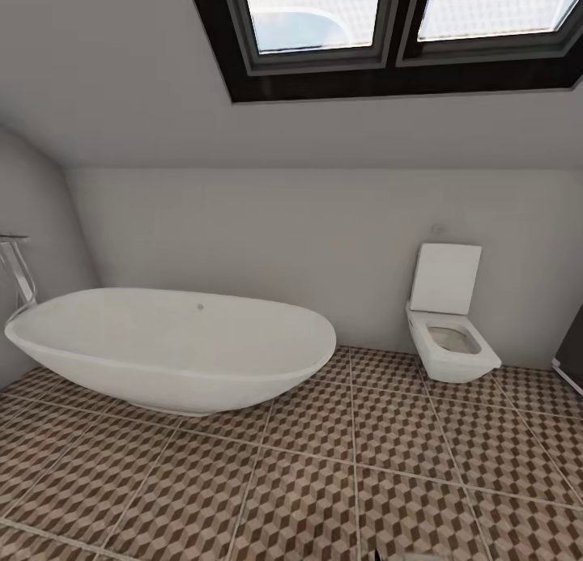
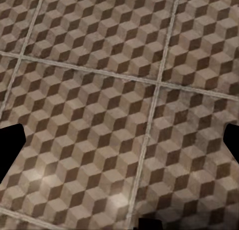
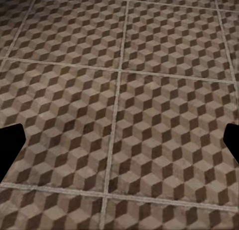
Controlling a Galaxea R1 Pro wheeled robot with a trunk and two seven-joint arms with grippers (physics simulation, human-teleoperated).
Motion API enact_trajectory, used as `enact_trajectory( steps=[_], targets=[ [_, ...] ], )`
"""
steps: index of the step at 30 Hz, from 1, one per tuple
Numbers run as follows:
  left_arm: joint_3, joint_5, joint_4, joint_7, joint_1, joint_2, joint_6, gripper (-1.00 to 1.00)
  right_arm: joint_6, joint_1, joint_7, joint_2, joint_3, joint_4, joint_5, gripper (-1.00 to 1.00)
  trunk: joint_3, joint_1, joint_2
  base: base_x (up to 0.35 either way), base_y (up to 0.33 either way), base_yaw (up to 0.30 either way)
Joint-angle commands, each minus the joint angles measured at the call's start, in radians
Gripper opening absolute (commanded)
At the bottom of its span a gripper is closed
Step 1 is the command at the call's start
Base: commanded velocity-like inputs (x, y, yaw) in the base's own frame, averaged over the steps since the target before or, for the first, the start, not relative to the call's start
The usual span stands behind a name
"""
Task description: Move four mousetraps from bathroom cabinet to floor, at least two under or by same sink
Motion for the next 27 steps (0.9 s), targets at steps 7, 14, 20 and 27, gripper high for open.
enact_trajectory(
  steps=[7, 14, 20, 27],
  targets=[
    [-0.001, 0.001, 0.01, 0.002, -0.001, 0.0, -0.011, 1.0, -0.015, -0.001, -0.005, 0.004, 0.029, 0.013, 0.0, 1.0, -0.001, 0.0, -0.001, 0.0, 0.0, 0.0],
    [-0.002, 0.001, 0.005, 0.001, -0.001, 0.0, -0.013, 1.0, -0.016, -0.001, -0.006, 0.005, 0.048, 0.014, 0.001, 1.0, -0.001, 0.0, -0.001, 0.0, 0.0, -0.009],
    [-0.002, 0.001, 0.005, 0.001, -0.001, 0.0, -0.014, 1.0, -0.016, -0.001, -0.006, 0.005, 0.049, 0.014, 0.002, 1.0, 0.0, 0.0, -0.001, 0.0, 0.0, -0.175],
    [-0.002, 0.001, 0.005, 0.001, -0.001, -0.002, -0.014, 1.0, -0.016, -0.001, -0.005, 0.004, 0.049, 0.014, 0.002, 1.0, 0.002, 0.0, -0.001, 0.0, 0.0, -0.263]
  ],
)
